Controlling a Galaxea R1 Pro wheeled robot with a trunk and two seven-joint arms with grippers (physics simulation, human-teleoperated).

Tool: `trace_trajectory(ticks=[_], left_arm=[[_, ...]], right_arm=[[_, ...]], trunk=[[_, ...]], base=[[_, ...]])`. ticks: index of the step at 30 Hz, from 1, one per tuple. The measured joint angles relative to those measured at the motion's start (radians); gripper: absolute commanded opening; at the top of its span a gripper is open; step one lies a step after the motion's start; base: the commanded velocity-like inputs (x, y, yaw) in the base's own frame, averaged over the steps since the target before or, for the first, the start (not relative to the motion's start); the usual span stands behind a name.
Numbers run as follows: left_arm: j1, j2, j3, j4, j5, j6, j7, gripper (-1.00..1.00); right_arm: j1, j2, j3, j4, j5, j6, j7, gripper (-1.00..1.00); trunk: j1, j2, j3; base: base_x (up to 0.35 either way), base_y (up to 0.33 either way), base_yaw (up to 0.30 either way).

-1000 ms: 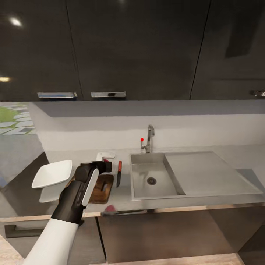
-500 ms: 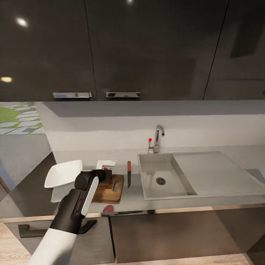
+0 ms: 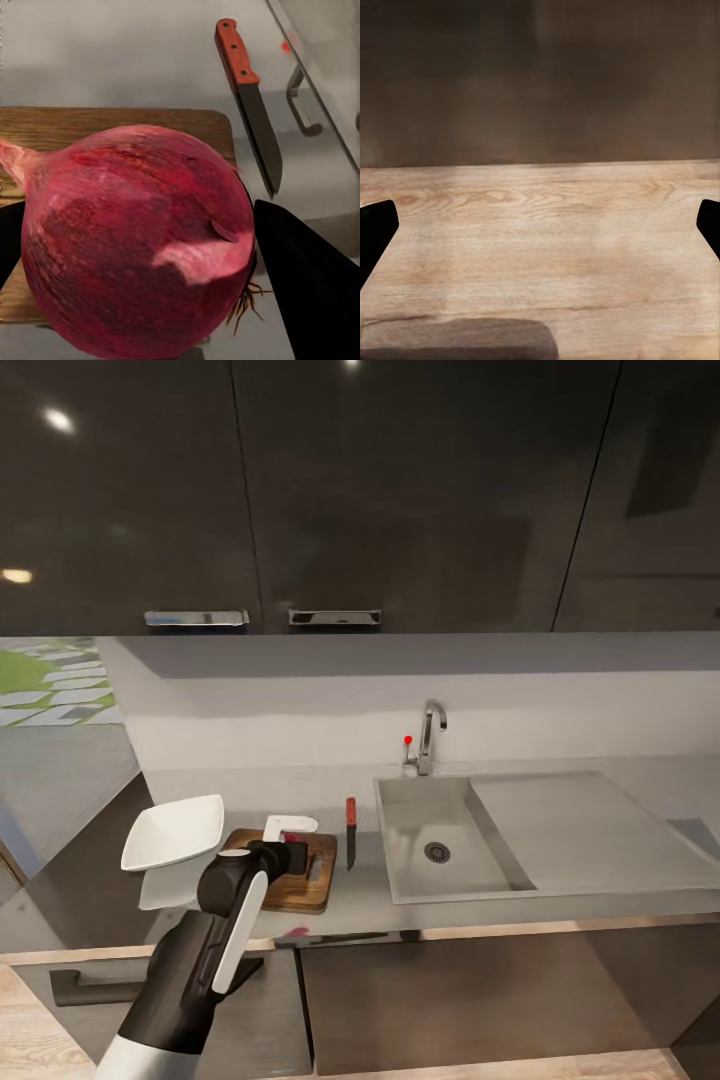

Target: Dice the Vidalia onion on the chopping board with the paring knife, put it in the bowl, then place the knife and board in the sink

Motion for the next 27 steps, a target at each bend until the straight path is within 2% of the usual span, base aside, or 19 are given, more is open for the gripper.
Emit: trace_trajectory(ticks=[7, 17, 20, 27], left_arm=[[0.001, 0.002, 0.001, -0.005, -0.001, 0.0, 0.0, -1.0], [0.001, 0.003, -0.001, -0.003, 0.0, 0.002, 0.0, -1.0], [0.002, 0.003, -0.023, 0.004, 0.003, 0.001, 0.0, -1.0], [0.003, 0.003, -0.042, 0.005, 0.0, 0.001, 0.0, -1.0]], right_arm=[[0.0, -0.001, 0.001, 0.004, 0.001, -0.001, 0.002, 1.0], [0.0, 0.0, 0.001, 0.005, 0.001, -0.001, 0.001, 1.0], [0.0, 0.0, 0.0, 0.004, 0.0, -0.002, 0.0, 1.0], [0.0, 0.0, 0.0, 0.002, 0.0, -0.002, -0.001, 1.0]], trunk=[[0.0, 0.0, 0.0], [0.0, 0.0, 0.0], [0.0, 0.0, 0.0], [0.0, 0.0, -0.006]], base=[[0.0, 0.063, 0.0], [0.006, 0.286, 0.0], [0.016, 0.095, 0.0], [0.002, 0.013, 0.0]])
